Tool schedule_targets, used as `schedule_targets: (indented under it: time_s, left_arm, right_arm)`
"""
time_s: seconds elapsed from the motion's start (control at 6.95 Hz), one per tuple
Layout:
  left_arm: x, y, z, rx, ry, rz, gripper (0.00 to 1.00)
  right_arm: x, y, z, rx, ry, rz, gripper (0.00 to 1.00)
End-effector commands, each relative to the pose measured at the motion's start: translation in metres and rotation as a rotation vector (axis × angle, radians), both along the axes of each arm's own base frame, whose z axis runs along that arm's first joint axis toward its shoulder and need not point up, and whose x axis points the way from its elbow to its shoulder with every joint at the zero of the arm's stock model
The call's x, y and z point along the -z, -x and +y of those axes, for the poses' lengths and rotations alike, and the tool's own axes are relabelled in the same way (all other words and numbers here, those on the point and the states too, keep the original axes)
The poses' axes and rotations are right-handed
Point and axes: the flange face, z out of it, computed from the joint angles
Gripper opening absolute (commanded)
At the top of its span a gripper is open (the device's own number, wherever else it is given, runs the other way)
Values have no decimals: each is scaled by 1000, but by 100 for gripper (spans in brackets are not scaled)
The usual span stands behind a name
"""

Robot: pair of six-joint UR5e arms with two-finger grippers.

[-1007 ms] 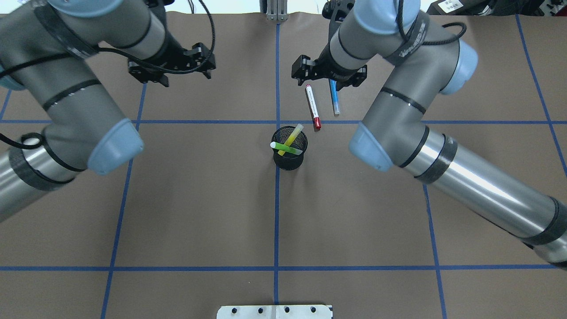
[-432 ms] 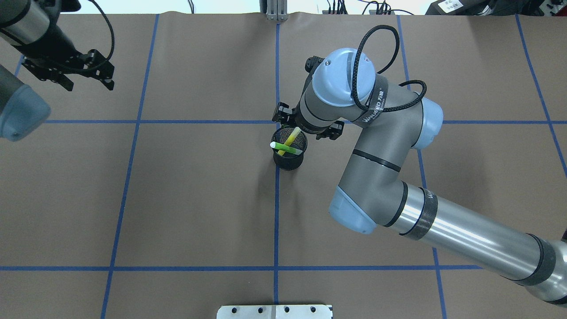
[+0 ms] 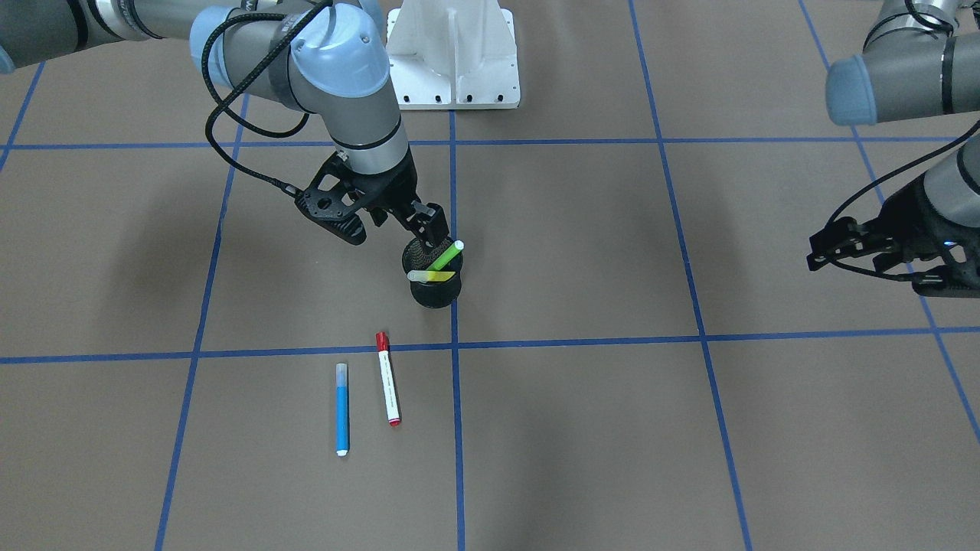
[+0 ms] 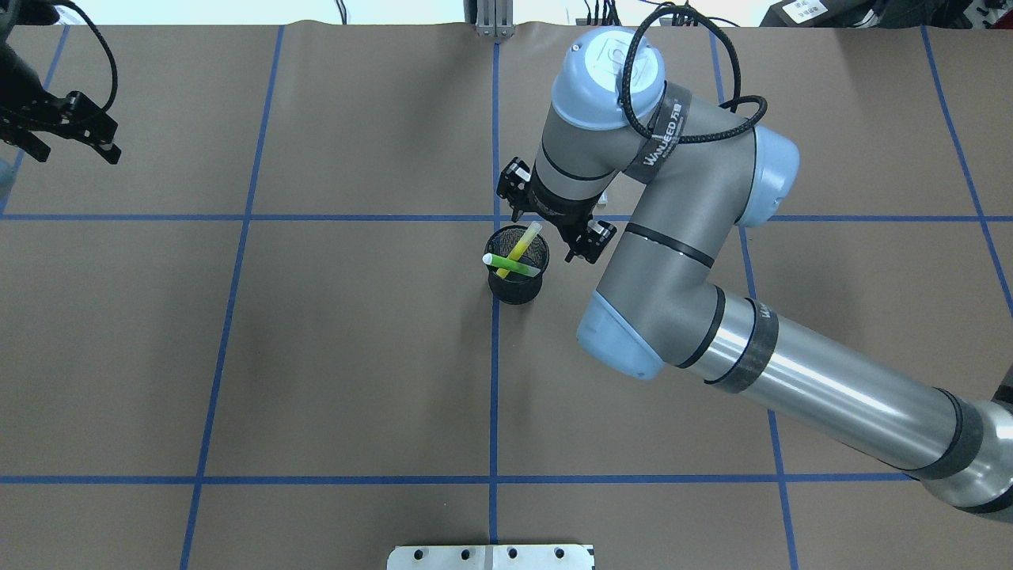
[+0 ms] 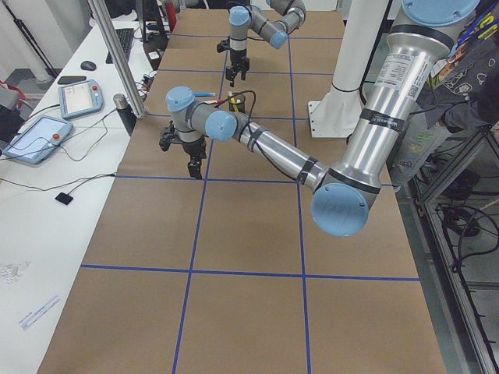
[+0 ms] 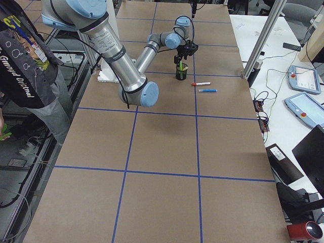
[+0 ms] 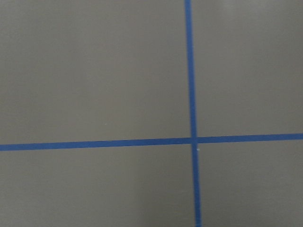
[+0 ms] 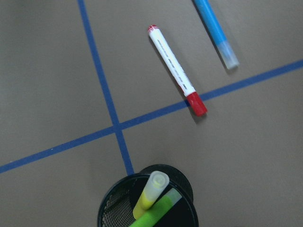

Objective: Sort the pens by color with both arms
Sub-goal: 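Lower the right gripper into the cup and grasp the green marker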

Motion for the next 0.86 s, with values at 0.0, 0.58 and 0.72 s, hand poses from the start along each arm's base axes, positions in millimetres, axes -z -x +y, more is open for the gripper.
schedule_targets:
  time_s: [0.0,0.58,0.72]
  left_arm:
    - [-41,28,-8,-15,21,-7,99]
    - [-86,69,-21,-69,-13,-15,98]
    - [-87,71,-22,-71,-16,-15,98]
  right_arm:
    - [16,12,-40,-89,111,1,87]
    - [10,55,-18,-50,153,18,82]
    - [14,55,-12,-59,166,8,82]
